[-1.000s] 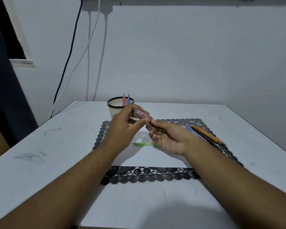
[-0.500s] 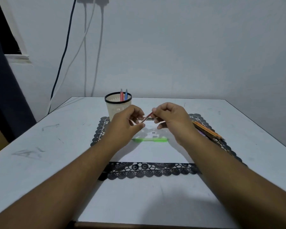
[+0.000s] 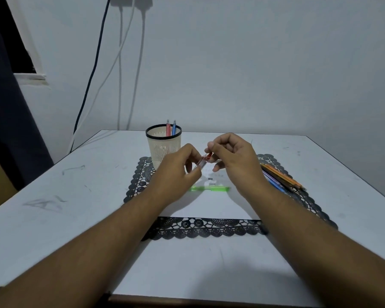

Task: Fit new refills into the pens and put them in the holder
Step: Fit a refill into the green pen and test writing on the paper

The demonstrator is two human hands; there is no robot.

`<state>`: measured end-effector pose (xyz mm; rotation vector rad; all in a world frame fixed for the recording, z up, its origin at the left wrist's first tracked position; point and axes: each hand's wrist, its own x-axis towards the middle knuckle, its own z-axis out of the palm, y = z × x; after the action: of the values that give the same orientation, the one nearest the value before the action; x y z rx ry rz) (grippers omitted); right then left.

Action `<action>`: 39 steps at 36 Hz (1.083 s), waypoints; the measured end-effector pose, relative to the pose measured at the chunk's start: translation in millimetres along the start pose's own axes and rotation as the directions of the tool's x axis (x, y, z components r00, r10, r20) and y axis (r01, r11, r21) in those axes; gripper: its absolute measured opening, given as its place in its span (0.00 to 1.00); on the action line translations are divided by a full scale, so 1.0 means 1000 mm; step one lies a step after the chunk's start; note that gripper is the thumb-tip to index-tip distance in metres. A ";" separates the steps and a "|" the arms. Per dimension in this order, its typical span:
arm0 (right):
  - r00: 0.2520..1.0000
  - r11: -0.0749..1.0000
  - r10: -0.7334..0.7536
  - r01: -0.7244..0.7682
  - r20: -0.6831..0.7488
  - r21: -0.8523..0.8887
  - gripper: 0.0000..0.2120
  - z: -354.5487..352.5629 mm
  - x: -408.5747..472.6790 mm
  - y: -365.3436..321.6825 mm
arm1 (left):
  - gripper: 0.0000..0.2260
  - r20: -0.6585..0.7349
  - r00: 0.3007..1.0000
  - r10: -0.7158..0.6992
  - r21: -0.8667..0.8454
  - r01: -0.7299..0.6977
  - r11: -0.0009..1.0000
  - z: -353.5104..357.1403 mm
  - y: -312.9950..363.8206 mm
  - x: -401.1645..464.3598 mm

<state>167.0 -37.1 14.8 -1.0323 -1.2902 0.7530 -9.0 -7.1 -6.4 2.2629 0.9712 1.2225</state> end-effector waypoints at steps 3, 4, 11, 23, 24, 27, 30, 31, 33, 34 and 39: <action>1.000 0.999 -0.024 0.024 -0.009 0.024 0.04 0.000 -0.001 -0.001 | 0.05 0.014 1.000 -0.018 -0.048 0.019 0.999 0.000 0.003 -0.001; 0.999 0.999 -0.032 0.033 -0.011 0.030 0.04 0.000 -0.001 -0.002 | 0.05 0.023 0.999 -0.024 -0.073 0.026 0.997 0.000 0.004 -0.001; 0.998 0.996 -0.060 0.060 -0.010 0.068 0.03 0.001 -0.001 -0.004 | 0.05 0.064 0.996 -0.058 -0.226 0.071 0.971 0.001 0.006 -0.002; 0.999 0.986 -0.018 0.010 0.043 0.167 0.03 0.000 0.001 -0.004 | 0.04 0.083 0.994 -0.066 -0.283 0.087 0.955 -0.001 0.005 -0.001; 1.000 0.980 0.002 -0.008 0.031 0.199 0.03 -0.001 0.001 -0.004 | 0.04 0.084 0.994 -0.066 -0.284 0.088 0.955 -0.002 0.006 -0.001; 0.997 0.949 0.079 -0.067 -0.025 0.307 0.03 -0.003 0.004 -0.006 | 0.04 0.097 0.992 -0.080 -0.299 0.105 0.949 -0.002 0.005 -0.002; 0.978 0.881 0.178 -0.110 -0.107 0.461 0.03 -0.008 0.008 -0.009 | 0.06 0.110 0.988 -0.110 -0.344 0.141 0.928 -0.001 0.000 -0.002; 0.968 0.854 0.211 -0.115 -0.136 0.508 0.03 -0.011 0.010 -0.008 | 0.06 0.114 0.986 -0.122 -0.382 0.157 0.911 -0.001 -0.002 -0.002; 0.946 0.815 0.269 -0.125 -0.180 0.565 0.02 -0.018 0.013 -0.007 | 0.07 0.135 0.981 -0.136 -0.472 0.185 0.862 -0.001 -0.003 -0.001; 0.936 0.802 0.295 -0.133 -0.193 0.582 0.02 -0.021 0.015 -0.005 | 0.07 0.149 0.979 -0.137 -0.512 0.195 0.837 -0.001 -0.002 -0.001; 0.890 0.732 0.406 -0.183 -0.206 0.656 0.03 -0.036 0.020 0.004 | 0.09 0.193 0.963 -0.189 -0.570 0.267 0.777 -0.002 0.000 0.003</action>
<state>206.3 -24.6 19.9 -0.7720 -0.4982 1.1039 -9.9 -4.7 -3.8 1.6481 0.6643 1.0692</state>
